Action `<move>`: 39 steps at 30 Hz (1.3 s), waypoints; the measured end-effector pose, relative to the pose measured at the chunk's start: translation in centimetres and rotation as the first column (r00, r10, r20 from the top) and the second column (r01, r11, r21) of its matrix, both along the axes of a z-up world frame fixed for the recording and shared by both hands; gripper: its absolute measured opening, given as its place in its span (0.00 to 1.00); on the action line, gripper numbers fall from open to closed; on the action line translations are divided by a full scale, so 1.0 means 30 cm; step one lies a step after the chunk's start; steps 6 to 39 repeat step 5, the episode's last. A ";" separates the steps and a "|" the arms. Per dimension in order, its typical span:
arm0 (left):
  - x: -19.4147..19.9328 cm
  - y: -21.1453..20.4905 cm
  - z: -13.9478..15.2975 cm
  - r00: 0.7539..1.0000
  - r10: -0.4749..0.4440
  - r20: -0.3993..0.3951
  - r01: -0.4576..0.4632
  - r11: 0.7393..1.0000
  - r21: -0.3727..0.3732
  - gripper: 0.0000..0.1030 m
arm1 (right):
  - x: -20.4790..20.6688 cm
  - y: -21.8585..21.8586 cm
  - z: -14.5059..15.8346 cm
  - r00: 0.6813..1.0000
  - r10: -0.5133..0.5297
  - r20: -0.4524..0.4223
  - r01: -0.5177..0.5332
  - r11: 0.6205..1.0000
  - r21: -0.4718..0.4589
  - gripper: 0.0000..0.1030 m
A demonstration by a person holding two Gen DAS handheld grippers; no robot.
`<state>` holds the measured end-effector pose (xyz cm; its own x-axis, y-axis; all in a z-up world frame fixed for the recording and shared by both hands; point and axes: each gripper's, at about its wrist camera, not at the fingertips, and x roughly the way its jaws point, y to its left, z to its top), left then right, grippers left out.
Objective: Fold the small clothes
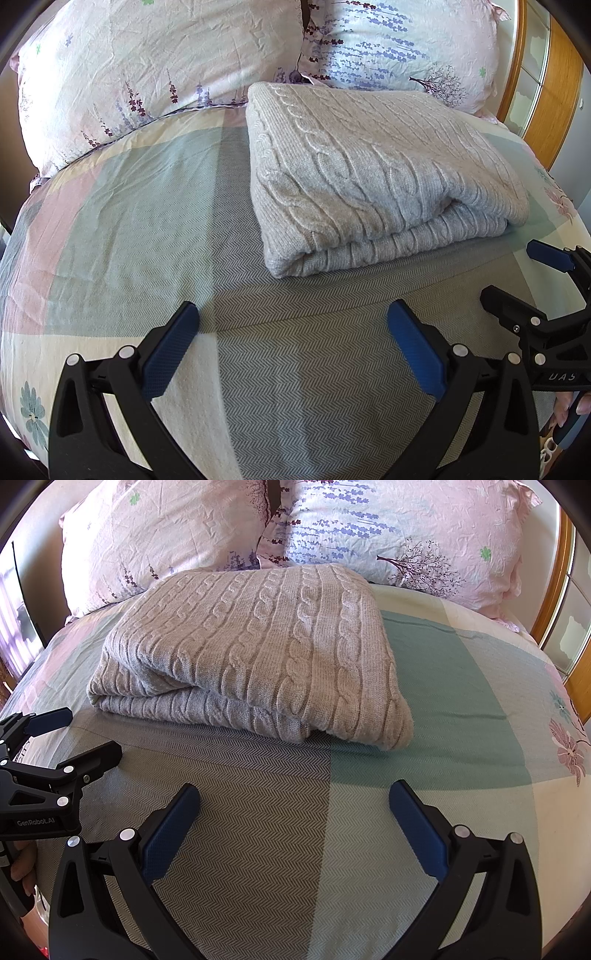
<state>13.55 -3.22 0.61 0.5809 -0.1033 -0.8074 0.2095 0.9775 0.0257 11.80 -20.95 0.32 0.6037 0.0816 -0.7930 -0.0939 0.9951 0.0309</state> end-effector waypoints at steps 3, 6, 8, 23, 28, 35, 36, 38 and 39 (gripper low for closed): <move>-0.001 0.000 0.000 1.000 0.003 0.000 -0.003 1.000 0.000 0.98 | 0.000 0.000 0.000 1.000 0.000 0.000 0.000 1.000 0.000 0.99; -0.001 0.000 0.000 1.000 0.002 0.000 -0.002 1.000 0.000 0.98 | 0.000 0.000 0.000 1.000 0.000 0.000 0.000 1.000 0.000 0.99; -0.001 0.000 0.000 1.000 0.002 0.000 -0.002 1.000 0.000 0.98 | 0.000 0.000 0.000 1.000 0.000 0.000 0.000 1.000 0.000 0.99; -0.001 0.000 0.000 1.000 0.002 0.000 -0.002 1.000 0.000 0.98 | 0.000 0.000 0.000 1.000 0.000 0.000 0.000 1.000 0.000 0.99; -0.001 0.000 0.000 1.000 0.002 0.000 -0.002 1.000 0.000 0.98 | 0.000 0.000 0.000 1.000 0.000 0.000 0.000 1.000 0.000 0.99; -0.001 0.000 0.000 1.000 0.002 0.000 -0.002 1.000 0.000 0.98 | 0.000 0.000 0.000 1.000 0.000 0.000 0.000 1.000 0.000 0.99; -0.001 0.000 0.000 1.000 0.002 0.000 -0.002 1.000 0.000 0.98 | 0.000 0.000 0.000 1.000 0.000 0.000 0.000 1.000 0.000 0.99; -0.001 0.000 0.000 1.000 0.002 0.000 -0.002 1.000 0.000 0.98 | 0.000 0.000 0.000 1.000 0.000 0.000 0.000 1.000 0.000 0.99; -0.001 0.000 0.000 1.000 0.002 0.000 -0.002 1.000 0.000 0.98 | 0.000 0.000 0.000 1.000 0.000 0.000 0.000 1.000 0.000 0.99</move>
